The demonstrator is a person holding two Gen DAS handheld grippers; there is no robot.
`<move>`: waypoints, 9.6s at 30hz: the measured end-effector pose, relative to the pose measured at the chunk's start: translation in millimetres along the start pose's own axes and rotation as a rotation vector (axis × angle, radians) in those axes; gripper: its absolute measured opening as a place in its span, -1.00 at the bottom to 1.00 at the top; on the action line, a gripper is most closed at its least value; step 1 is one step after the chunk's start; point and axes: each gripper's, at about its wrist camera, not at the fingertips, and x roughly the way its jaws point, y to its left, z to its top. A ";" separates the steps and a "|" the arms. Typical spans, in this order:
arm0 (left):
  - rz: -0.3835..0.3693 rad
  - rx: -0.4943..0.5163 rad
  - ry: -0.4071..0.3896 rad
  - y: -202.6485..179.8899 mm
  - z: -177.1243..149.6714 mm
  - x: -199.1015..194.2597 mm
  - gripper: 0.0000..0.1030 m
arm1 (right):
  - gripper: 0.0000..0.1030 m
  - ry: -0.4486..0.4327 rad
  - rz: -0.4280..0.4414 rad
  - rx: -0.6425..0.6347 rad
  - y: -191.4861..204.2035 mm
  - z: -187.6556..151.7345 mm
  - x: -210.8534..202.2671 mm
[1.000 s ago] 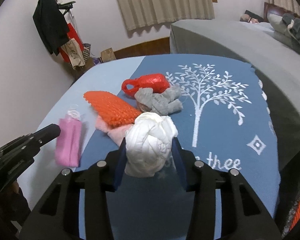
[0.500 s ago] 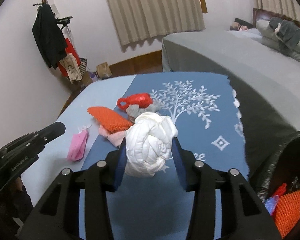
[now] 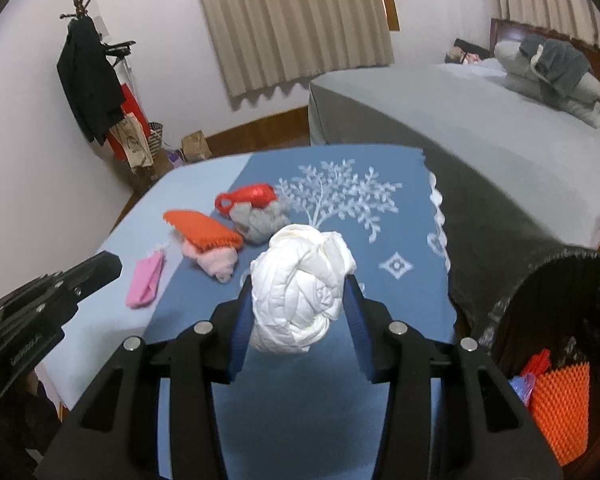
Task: Collect trash
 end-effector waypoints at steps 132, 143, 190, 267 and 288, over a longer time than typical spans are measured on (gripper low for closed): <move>-0.012 0.133 -0.020 -80.1 37.4 25.2 0.82 | 0.87 -0.145 -0.322 0.192 -138.8 -22.5 -119.0; 0.147 0.047 0.005 8.2 30.6 44.5 0.82 | 0.87 -0.093 -0.228 0.109 -77.8 7.1 -42.9; 0.090 -0.112 0.056 68.6 37.9 82.0 -0.69 | 0.87 0.034 -0.153 0.019 -22.5 9.9 54.4; 0.050 -0.074 0.053 80.7 15.6 20.5 -0.69 | -0.25 0.029 0.010 -0.017 42.1 23.9 53.3; -0.106 0.046 0.015 -25.6 34.2 10.8 -0.69 | -0.25 -0.096 -0.085 0.026 -25.5 20.5 -45.5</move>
